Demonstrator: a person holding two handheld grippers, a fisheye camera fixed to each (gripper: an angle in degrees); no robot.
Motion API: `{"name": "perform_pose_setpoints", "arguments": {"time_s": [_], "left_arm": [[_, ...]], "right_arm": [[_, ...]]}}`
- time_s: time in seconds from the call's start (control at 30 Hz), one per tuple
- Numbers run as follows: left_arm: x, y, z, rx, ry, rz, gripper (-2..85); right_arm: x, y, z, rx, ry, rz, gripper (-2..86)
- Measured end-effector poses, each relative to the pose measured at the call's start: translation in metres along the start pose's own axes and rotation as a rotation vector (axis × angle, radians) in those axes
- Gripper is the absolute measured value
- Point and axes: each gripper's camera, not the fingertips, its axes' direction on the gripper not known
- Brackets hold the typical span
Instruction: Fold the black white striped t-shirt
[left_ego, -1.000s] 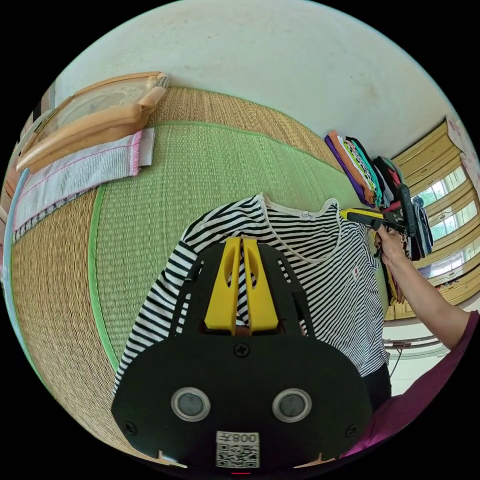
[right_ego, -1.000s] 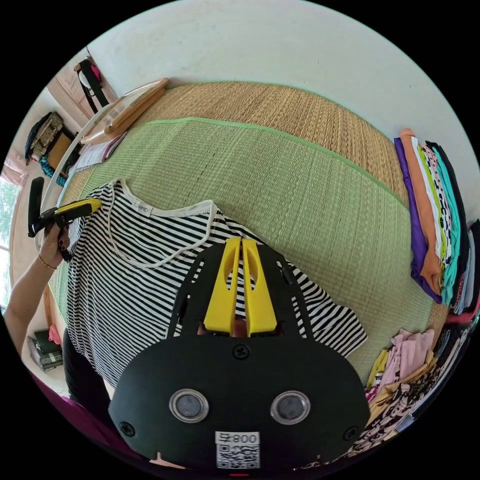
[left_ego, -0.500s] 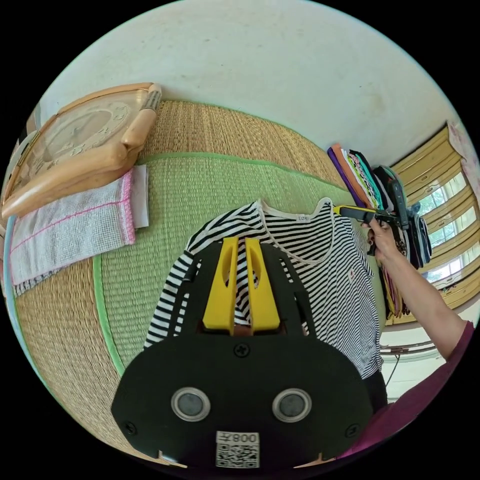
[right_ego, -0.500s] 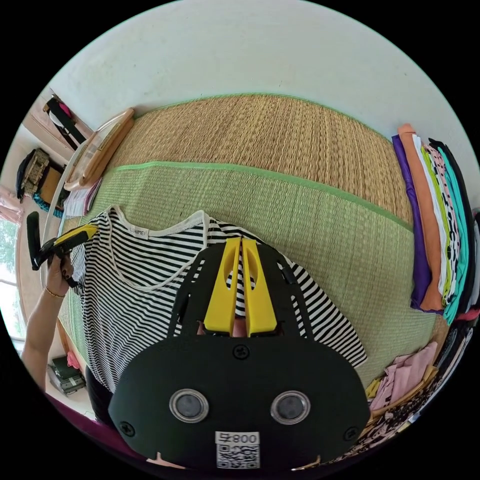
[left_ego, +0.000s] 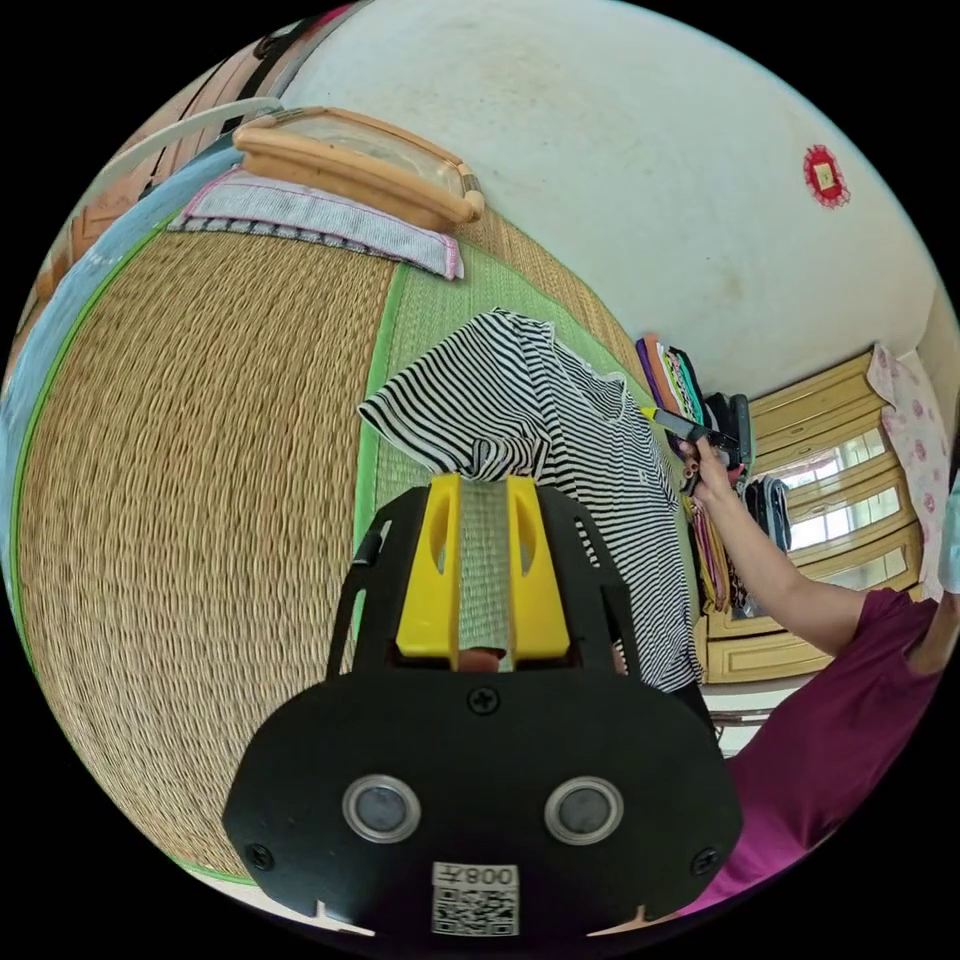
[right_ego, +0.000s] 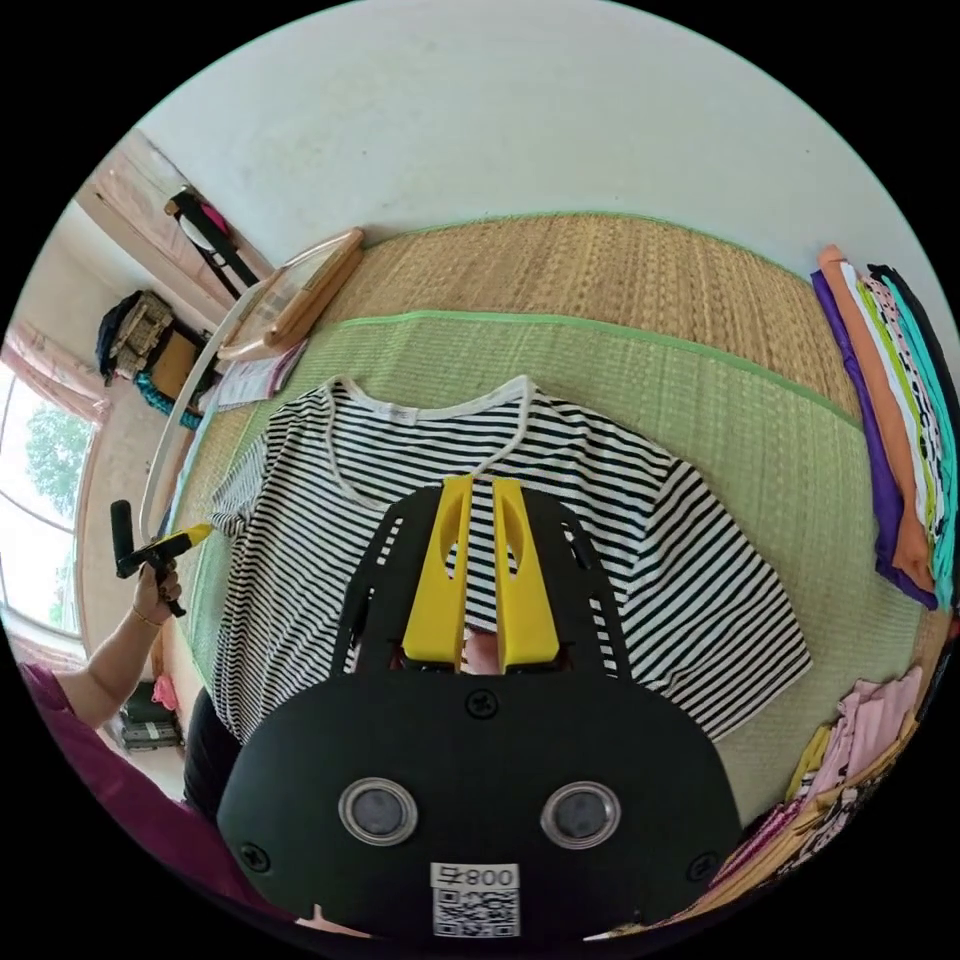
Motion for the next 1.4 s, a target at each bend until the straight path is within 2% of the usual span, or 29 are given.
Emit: {"name": "perform_pose_setpoints", "arguments": {"time_s": [0.23,0.43,0.63,0.9,1.07,1.13,1.4], "left_arm": [[0.019,-0.003,0.01,-0.009,-0.025,0.051,1.7],[0.056,0.015,-0.005,-0.031,-0.082,0.179,0.9],[0.071,0.029,0.0,-0.09,-0.108,0.229,1.5],[0.052,0.012,-0.024,0.024,-0.148,0.159,2.0],[0.044,-0.018,0.011,-0.07,-0.246,0.142,0.8],[0.045,-0.027,0.013,-0.044,-0.259,0.146,0.5],[0.048,-0.056,0.018,-0.049,-0.37,0.126,0.1]], "right_arm": [[-0.149,0.028,0.04,-0.045,-0.299,-0.314,6.6],[-0.253,0.041,0.083,-0.107,-0.3,-0.612,8.9],[-0.298,0.064,0.116,-0.19,-0.293,-0.81,8.9],[-0.278,0.075,0.134,-0.235,-0.317,-0.762,7.1],[-0.272,0.079,0.146,-0.25,-0.303,-0.719,2.7],[-0.271,0.079,0.147,-0.244,-0.313,-0.687,1.9],[-0.284,0.068,0.167,-0.266,-0.427,-0.611,3.9]]}}
